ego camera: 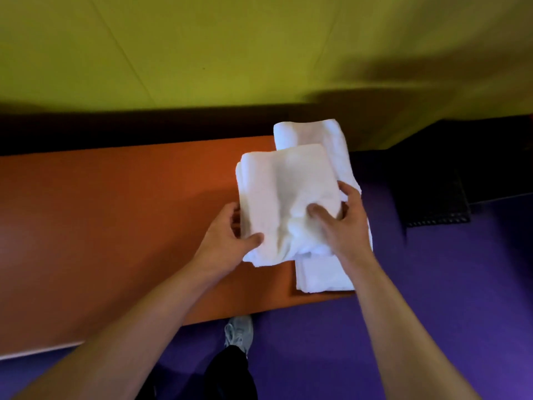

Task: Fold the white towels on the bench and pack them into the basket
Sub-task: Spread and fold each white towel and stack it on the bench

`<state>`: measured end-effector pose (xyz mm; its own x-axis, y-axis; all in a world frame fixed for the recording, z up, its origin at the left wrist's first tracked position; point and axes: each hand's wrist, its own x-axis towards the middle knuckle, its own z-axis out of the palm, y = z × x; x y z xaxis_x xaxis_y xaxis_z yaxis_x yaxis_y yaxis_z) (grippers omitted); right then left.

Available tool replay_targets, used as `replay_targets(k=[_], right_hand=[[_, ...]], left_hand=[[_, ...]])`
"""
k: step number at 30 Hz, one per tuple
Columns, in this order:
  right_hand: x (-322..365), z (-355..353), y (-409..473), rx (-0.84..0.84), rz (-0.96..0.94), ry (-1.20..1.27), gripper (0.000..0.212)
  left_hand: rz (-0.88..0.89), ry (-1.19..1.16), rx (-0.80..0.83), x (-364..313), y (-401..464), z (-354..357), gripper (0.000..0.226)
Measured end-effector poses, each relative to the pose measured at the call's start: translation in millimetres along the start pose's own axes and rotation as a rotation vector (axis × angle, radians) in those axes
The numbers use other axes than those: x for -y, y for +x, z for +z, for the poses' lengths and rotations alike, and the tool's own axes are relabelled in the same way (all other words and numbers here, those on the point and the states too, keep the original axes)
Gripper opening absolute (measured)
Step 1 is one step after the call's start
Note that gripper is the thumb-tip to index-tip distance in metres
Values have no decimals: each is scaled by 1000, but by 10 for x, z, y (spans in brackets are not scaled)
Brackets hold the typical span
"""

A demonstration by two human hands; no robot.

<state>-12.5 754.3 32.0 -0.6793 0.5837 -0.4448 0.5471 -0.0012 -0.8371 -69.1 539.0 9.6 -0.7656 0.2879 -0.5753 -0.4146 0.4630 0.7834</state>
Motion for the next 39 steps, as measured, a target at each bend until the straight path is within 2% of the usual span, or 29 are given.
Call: replay_targets(k=[6, 8, 10, 12, 14, 16, 21, 25, 31, 39], right_hand=[[104, -461, 881, -99, -164, -33, 55], [101, -517, 1100, -111, -166, -73, 63], [26, -521, 1236, -136, -163, -253, 76], [-126, -479, 1249, -130, -235, -496, 72], [-293, -401, 1195, -18, -294, -635, 65], [-439, -329, 1146, 70, -277, -706, 66], [-436, -263, 1146, 5, -301, -766, 66], [-312, -155, 985, -82, -490, -815, 60], [-128, 256, 574, -37, -670, -790, 52], [-49, 801, 327, 46, -753, -783, 49]], left_hand=[[152, 52, -47, -627, 634, 509, 79], [165, 97, -79, -677, 818, 618, 80], [166, 238, -104, -669, 925, 695, 83], [205, 440, -84, -605, 978, 758, 86], [242, 616, -45, -536, 977, 817, 77], [254, 712, -23, -480, 967, 846, 69], [233, 738, 8, -449, 923, 796, 66], [266, 773, -47, -511, 723, 636, 61], [359, 902, -220, -540, 320, 202, 52], [293, 924, -332, -319, -8, -304, 45]])
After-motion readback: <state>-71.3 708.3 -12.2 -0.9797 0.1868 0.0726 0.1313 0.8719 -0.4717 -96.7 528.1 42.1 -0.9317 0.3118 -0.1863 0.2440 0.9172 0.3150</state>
